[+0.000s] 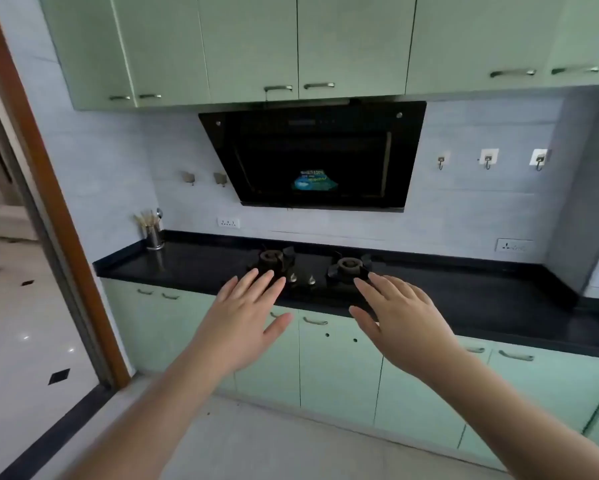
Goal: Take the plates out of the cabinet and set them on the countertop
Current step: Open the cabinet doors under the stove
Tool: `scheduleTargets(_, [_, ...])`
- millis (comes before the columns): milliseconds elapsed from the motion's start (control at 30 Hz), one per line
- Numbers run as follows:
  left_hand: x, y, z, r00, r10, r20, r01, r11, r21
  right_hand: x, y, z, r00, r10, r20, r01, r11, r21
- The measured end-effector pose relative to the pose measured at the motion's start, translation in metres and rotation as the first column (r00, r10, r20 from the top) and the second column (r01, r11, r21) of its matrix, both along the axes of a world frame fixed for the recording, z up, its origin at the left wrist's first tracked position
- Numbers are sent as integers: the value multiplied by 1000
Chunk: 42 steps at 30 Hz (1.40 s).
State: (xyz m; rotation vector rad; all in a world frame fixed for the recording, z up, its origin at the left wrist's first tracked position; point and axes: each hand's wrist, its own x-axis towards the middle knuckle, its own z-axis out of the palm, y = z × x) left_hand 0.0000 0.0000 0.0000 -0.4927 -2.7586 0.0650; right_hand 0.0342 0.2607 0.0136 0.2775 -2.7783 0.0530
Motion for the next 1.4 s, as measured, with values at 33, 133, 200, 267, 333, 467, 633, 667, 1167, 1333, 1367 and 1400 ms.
scheduleTargets(33, [-7, -10, -4, 1000, -3, 14, 3, 1000, -4, -10, -10, 0, 1000, 19, -5, -18, 1000, 17])
scheduleTargets(133, [-38, -37, -19, 998, -60, 24, 60, 998, -22, -43, -37, -4, 999, 24, -21, -23, 999, 47])
scheduleTargets(200, [-59, -52, -26, 995, -89, 36, 90, 995, -31, -64, -54, -10, 1000, 17, -5, -17, 999, 51])
scheduleTargets(267, [-82, -67, -28, 997, -76, 14, 76, 997, -24, -82, -67, -17, 1000, -14, 6, 14, 999, 36])
scheduleTargets(333, [-104, -78, -32, 998, -66, 7, 67, 997, -32, -98, -77, -25, 999, -44, 10, 44, 999, 30])
scheduleTargets(467, [-141, -80, -44, 999, -44, -5, 44, 999, -1, -130, -89, -41, 998, -57, 31, 57, 998, -14])
scheduleTargets(633, [-193, -58, -65, 999, -34, 9, 34, 998, 43, -178, -91, -63, 995, -72, 73, 75, 996, -40])
scheduleTargets(667, [-204, -53, -69, 999, -32, 11, 31, 998, 59, -187, -87, -68, 994, -75, 75, 79, 996, -47])
scheduleTargets(1167, [-345, -21, -143, 989, -76, 127, 61, 991, 119, -341, -37, -145, 974, -34, 223, 53, 996, -79])
scheduleTargets(1333, [-382, -27, -176, 978, -92, 189, 75, 992, 98, -385, -54, -166, 969, -39, 245, 66, 992, -105])
scheduleTargets(1367, [-389, -30, -185, 974, -100, 202, 81, 992, 100, -394, -60, -171, 967, -43, 250, 75, 990, -117])
scheduleTargets(1400, [-397, -33, -194, 971, -108, 214, 88, 991, 102, -402, -66, -177, 965, -45, 257, 80, 989, -126])
